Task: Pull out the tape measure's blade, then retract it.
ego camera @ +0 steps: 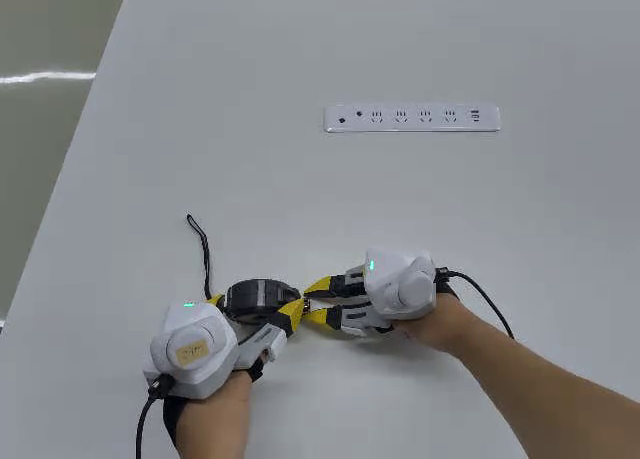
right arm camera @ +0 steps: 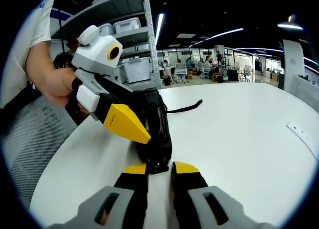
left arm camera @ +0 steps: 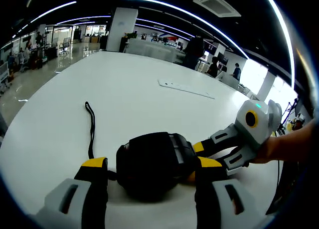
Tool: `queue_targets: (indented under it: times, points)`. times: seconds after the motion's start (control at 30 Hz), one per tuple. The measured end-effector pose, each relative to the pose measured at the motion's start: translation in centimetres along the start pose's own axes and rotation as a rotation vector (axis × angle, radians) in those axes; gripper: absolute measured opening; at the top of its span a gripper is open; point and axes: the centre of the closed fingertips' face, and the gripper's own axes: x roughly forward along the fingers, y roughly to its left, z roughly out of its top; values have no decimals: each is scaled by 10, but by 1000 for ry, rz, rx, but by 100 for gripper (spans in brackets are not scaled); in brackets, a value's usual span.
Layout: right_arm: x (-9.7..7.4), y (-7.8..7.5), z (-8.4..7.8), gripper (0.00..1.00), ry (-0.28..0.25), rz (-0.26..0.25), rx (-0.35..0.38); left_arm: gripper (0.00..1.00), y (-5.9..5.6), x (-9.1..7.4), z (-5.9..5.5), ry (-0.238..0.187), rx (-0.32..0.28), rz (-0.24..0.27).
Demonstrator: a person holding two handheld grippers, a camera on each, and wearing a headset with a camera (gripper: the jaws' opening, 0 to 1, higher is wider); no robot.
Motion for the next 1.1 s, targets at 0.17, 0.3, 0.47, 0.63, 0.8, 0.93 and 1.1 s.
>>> queue_targets:
  times: [0.17, 0.3, 0.47, 0.63, 0.8, 0.93, 1.1]
  points:
    - [0, 2, 0, 19, 2, 0, 3, 71, 0, -1, 1, -6, -2, -8]
    - [-1, 4, 1, 27, -4, 6, 24, 72, -1, -2, 2, -9, 11, -15]
    - [-1, 7, 1, 28, -1, 6, 20, 74, -2, -4, 2, -8, 23, -22]
    - [-1, 10, 1, 30, 6, 7, 18, 75, -1, -5, 2, -9, 26, -28]
    - [-3, 10, 0, 33, 6, -5, 22, 77, -3, -6, 1, -9, 36, -37]
    - [-4, 10, 2, 37, -2, -13, 25, 79, -4, -6, 0, -7, 42, -43]
    - [-6, 10, 4, 41, -9, -28, 30, 80, -5, -7, 0, -9, 46, -55]
